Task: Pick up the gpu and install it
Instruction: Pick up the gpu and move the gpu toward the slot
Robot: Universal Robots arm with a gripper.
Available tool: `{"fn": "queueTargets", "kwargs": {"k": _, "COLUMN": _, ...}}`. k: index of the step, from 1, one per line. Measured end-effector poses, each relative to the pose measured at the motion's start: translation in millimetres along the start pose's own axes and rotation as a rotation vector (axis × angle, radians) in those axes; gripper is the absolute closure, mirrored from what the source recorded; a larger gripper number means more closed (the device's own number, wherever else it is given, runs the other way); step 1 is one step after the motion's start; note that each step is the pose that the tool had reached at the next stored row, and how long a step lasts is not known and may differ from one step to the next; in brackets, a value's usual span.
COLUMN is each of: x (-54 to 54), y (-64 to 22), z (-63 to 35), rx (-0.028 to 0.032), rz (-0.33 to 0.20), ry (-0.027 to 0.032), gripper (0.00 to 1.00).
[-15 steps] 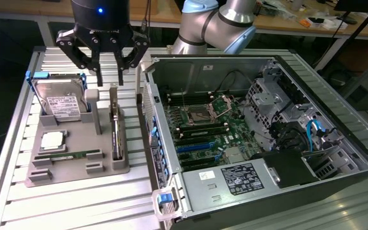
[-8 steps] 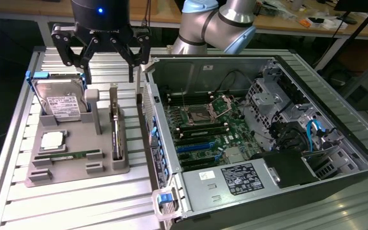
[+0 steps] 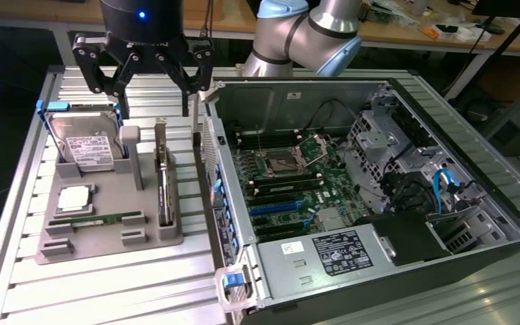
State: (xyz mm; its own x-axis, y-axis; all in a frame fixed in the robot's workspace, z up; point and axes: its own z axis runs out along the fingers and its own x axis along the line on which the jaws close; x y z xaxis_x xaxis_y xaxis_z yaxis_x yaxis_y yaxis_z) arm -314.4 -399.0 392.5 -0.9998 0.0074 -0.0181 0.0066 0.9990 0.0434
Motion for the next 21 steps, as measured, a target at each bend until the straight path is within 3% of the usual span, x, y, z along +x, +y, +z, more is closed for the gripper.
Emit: {"fn": "queueTargets", "kwargs": {"k": 21, "x": 0.5, "y": 0.3, "z": 0.2, "rx": -0.0004, "rz": -0.022, "ry": 0.0011, "gripper": 0.22}}
